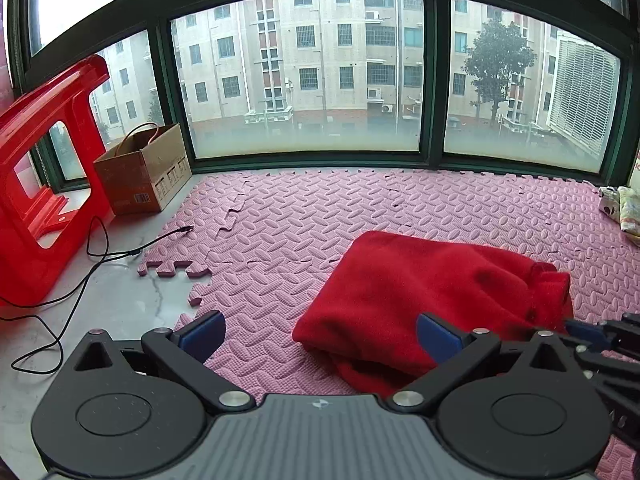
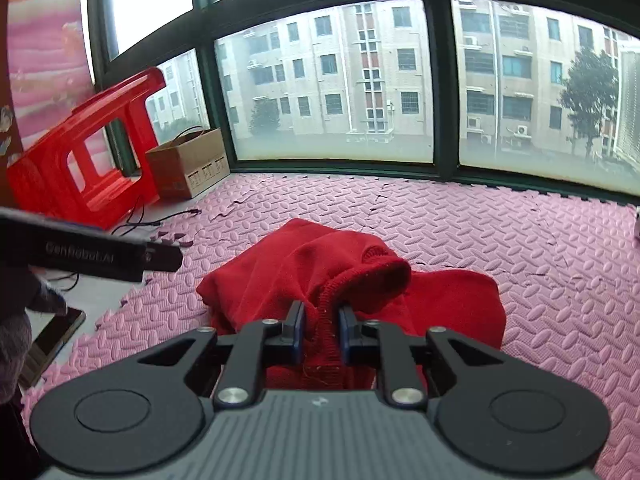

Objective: Fold clothes

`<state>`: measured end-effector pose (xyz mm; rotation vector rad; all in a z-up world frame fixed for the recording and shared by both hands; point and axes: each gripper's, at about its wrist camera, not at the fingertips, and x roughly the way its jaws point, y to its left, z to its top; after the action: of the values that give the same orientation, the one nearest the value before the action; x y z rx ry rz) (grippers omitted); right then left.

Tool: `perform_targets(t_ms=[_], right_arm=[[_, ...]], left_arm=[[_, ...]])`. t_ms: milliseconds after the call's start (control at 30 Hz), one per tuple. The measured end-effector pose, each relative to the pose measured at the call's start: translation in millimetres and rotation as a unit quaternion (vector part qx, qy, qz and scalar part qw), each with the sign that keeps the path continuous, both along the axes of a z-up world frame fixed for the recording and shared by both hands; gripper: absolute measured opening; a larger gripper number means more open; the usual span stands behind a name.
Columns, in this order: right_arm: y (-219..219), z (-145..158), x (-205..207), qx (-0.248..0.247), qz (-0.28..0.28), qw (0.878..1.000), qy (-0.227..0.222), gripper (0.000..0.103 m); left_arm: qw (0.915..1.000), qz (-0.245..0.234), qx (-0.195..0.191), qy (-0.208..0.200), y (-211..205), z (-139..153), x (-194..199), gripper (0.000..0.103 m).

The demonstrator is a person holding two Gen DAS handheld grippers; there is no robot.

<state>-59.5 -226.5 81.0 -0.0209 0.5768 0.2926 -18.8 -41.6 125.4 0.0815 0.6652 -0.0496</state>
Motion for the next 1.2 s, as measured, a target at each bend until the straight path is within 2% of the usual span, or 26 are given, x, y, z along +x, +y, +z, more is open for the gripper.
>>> perform_targets(t_ms=[233, 367, 467, 600, 667, 733, 867, 933, 1033, 1200], right_arm=[[49.0, -8.9, -25.0, -0.088, 0.075, 0.993, -0.018, 0.013], [67.8, -18.5, -37.1, -0.111, 0.103, 0.988, -0.018, 0.012], [81.6, -25.8, -46.4, -0.127, 0.125, 0.984, -0.018, 0.012], [100.1, -35.5, -58.7, -0.148, 0.153, 0.977, -0.016, 0.012], [102.8, -36.5, -61.9, -0.148, 0.157, 0.976, -0.015, 0.012], [103.2, -36.3, -63.8, -0.147, 0.158, 0.976, -0.014, 0.012], [102.6, -34.9, -66.7, -0.137, 0.156, 0.978, -0.006, 0.012], [101.6, -33.9, -68.9, -0.129, 0.155, 0.979, -0.001, 0.013], [86.8, -29.2, -75.8, -0.104, 0.144, 0.984, 0.011, 0.017], [58.8, -20.5, -88.3, -0.057, 0.125, 0.990, 0.032, 0.020]], left_arm=[[0.9990, -0.037, -0.023, -0.010, -11.7, 14.2, -7.3, 0.103], [0.9971, -0.073, -0.020, -0.002, -26.5, 9.7, -8.8, 0.102], [0.9949, -0.097, -0.021, 0.016, -34.4, 1.5, -6.6, 0.093], [0.9935, -0.101, -0.024, 0.047, -37.0, -13.8, -1.1, 0.080], [0.9929, -0.099, -0.025, 0.062, -35.2, -22.0, 1.1, 0.077], [0.9919, -0.097, -0.029, 0.077, -32.2, -29.5, 2.8, 0.057], [0.9889, -0.101, -0.050, 0.096, -25.5, -39.7, 4.5, 0.038], [0.9879, -0.104, -0.058, 0.099, -23.4, -42.4, 4.2, 0.023], [0.9878, -0.107, -0.061, 0.095, -20.5, -42.0, 2.7, 0.015], [0.9882, -0.097, -0.080, 0.088, -5.6, -39.9, 1.3, 0.011]])
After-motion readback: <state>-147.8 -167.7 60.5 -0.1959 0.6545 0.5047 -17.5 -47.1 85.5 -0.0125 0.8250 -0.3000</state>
